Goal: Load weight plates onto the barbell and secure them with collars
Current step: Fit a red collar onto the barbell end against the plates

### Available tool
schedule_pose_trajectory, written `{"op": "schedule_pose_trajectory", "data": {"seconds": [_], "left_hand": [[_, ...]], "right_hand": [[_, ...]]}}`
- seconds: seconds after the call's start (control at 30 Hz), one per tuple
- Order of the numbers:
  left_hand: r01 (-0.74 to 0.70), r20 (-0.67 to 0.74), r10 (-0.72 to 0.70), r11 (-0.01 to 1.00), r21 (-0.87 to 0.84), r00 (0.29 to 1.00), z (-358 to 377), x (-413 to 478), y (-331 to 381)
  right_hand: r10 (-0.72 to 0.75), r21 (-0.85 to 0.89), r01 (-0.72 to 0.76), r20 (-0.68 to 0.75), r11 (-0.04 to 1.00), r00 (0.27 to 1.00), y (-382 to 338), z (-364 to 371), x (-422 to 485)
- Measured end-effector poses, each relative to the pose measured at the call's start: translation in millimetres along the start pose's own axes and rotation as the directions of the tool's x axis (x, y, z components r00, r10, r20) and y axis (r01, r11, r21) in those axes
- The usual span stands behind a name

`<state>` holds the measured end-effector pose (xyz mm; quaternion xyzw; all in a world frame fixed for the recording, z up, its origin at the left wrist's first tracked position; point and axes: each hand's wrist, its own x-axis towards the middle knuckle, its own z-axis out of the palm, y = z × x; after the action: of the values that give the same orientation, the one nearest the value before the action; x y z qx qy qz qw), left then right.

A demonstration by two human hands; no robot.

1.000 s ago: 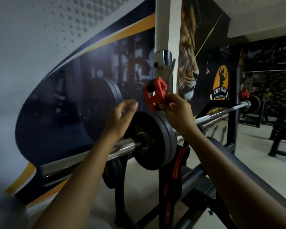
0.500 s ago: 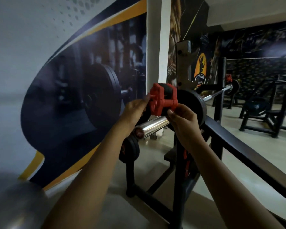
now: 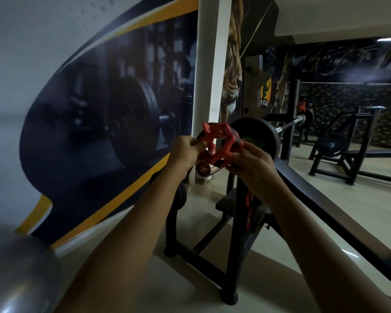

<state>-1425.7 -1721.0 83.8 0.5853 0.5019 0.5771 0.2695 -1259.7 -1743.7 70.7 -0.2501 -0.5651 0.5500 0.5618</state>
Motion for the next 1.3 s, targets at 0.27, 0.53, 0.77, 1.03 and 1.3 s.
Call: {"op": "schedule_pose_trajectory", "data": {"seconds": [0.27, 0.53, 0.77, 1.03, 1.3], "left_hand": [[-0.257, -0.065, 0.284, 0.927, 0.272, 0.957, -21, -27, -28], [-0.237, -0.152, 0.253, 0.965, 0.116, 0.956, -16, -30, -67], [-0.138, -0.082, 0.134, 0.990, -0.042, 0.988, 1, 5, -83], [0.141, 0.174, -0.118, 0.982, -0.123, 0.978, 18, 67, -81], [0.186, 0.362, -0.115, 0.968, -0.168, 0.925, 55, 133, -75]], "right_hand": [[-0.065, -0.472, 0.040, -0.037, 0.881, 0.997, 18, 27, -4], [-0.176, -0.486, 0.074, -0.167, 0.871, 0.970, 64, 34, 3], [-0.146, -0.405, 0.041, -0.232, 0.914, 0.962, 74, 15, 20], [-0.116, -0.369, -0.004, -0.302, 0.929, 0.946, 77, -19, 55], [0.057, -0.147, -0.128, -0.412, 0.981, 0.909, 82, -70, 105]]}}
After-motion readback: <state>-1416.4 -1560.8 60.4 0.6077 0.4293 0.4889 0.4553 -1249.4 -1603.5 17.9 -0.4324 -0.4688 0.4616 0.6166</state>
